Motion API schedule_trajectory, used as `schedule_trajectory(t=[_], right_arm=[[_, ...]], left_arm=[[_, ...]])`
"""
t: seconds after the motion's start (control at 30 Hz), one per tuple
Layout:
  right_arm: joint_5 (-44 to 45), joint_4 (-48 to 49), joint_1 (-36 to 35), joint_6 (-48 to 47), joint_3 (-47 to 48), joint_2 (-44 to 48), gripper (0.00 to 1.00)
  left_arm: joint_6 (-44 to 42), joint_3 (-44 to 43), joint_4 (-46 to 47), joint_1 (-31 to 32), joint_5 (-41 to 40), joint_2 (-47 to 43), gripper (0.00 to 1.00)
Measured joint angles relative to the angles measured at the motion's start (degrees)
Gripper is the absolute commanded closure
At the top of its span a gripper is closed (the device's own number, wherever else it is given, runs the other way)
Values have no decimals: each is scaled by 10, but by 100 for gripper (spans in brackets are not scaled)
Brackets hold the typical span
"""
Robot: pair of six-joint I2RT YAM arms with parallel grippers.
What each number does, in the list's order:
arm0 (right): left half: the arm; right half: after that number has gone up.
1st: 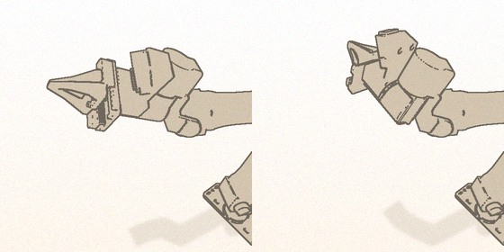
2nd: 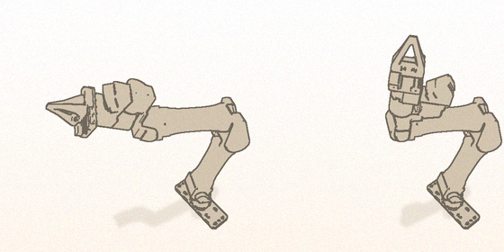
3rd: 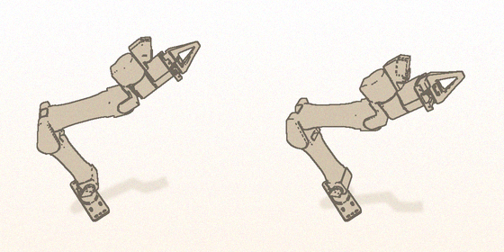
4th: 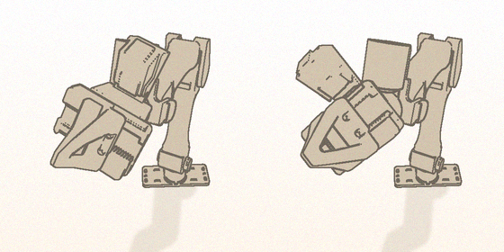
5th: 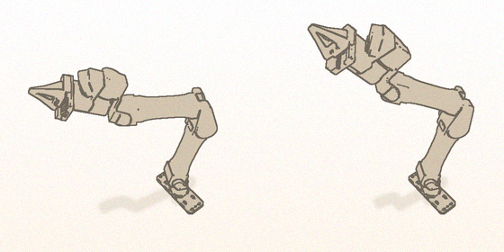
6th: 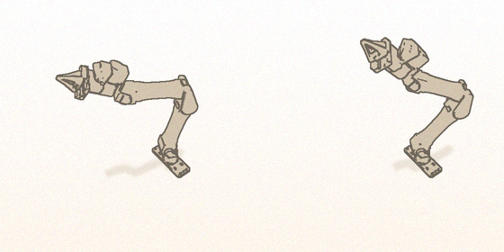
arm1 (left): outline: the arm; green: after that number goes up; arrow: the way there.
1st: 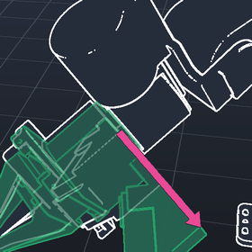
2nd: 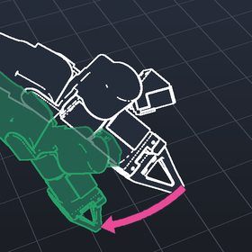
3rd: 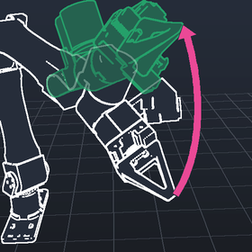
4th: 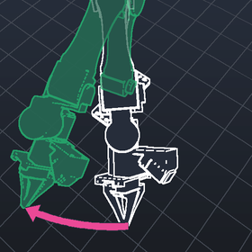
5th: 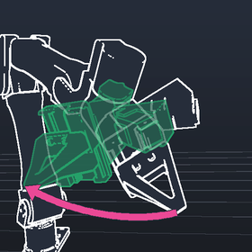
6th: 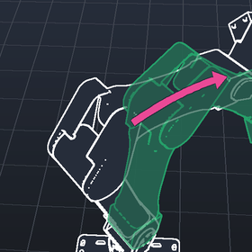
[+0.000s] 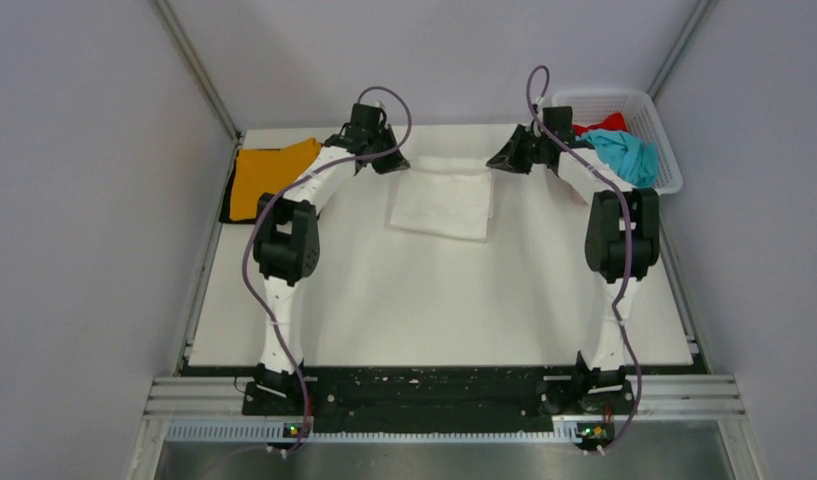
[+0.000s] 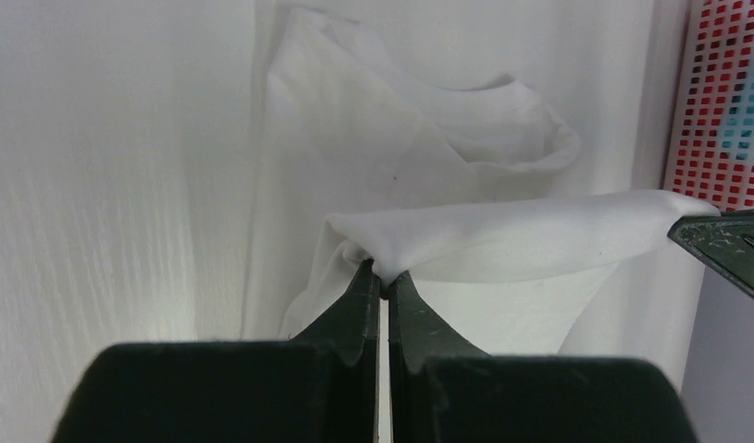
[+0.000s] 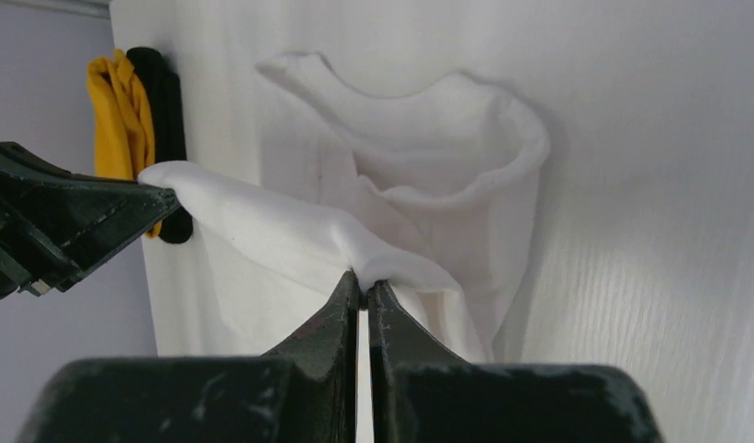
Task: Fold and stack the t-shirts
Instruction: Fold the long partially folded tshirt into a neat square, then put the neatly folded tshirt into the corner of the board with the left arm
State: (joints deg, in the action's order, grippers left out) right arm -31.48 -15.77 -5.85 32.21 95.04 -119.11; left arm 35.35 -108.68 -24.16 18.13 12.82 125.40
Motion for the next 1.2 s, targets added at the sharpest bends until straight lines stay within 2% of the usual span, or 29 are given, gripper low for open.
schedule_trajectory(t=[0.03,0.07,0.1,0.13,0.17,0.27,0.4,0.5,0.6,0.73,0.87,1.0,1.03,1.07,1.1,1.13,1.2], right_arm=[[0,1,2,3,19,-22,92],[1,4,4,5,32,-41,73],[3,6,5,9,46,-59,53],[7,8,7,12,62,-78,34],[10,10,9,17,80,-97,20],[16,10,19,24,139,-148,2],[27,11,23,9,134,-145,1],[37,22,21,-3,54,-86,1],[40,38,19,-11,-43,-1,1],[41,58,15,-17,-129,96,1],[49,72,14,-26,-184,162,1],[59,76,14,-34,-219,198,1],[63,77,14,-36,-228,205,1],[66,76,14,-37,-238,211,1],[69,76,14,-40,-247,218,1],[71,76,14,-42,-256,225,1],[76,73,14,-47,-272,238,1]], left_arm=[[0,-23,-2,-3,5,23,74],[-1,-47,-5,-5,11,44,55],[-2,-70,-8,-8,17,64,18],[-2,-92,-8,-10,23,84,4],[-3,-110,-9,-12,29,100,2],[-1,-135,-14,-16,42,123,1],[-19,-127,-26,-18,45,119,1],[-39,-73,-35,-19,43,93,1],[-53,-52,-55,-19,43,88,6],[-64,-50,-87,-18,46,94,22],[-68,-50,-99,-13,57,102,38],[-65,-54,-101,-3,49,109,47],[-64,-60,-102,2,42,112,52],[-61,-68,-104,7,38,118,63],[-55,-81,-108,13,35,127,92],[-52,-98,-111,18,30,138,100],[-38,-127,-116,28,23,159,100]])
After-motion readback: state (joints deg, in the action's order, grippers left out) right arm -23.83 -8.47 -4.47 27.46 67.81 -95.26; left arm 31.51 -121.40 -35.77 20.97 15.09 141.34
